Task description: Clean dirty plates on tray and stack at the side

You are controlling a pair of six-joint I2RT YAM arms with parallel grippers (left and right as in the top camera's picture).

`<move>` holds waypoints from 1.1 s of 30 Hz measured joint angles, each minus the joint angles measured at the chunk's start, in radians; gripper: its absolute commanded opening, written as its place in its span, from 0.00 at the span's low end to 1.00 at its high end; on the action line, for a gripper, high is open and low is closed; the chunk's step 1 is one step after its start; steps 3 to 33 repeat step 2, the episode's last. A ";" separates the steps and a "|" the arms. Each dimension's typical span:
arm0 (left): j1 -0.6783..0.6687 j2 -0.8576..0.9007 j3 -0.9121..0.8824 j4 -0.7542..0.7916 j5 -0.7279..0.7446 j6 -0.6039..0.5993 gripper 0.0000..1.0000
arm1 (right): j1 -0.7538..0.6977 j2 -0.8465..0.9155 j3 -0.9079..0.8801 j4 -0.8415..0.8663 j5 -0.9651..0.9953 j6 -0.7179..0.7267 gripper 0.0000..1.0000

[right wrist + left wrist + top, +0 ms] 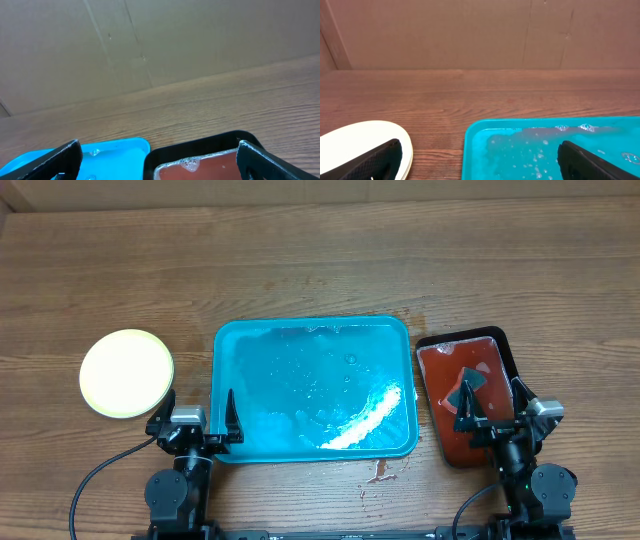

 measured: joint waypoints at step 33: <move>0.000 0.000 0.000 0.000 0.000 0.000 1.00 | 0.000 0.000 0.000 0.001 0.000 0.000 1.00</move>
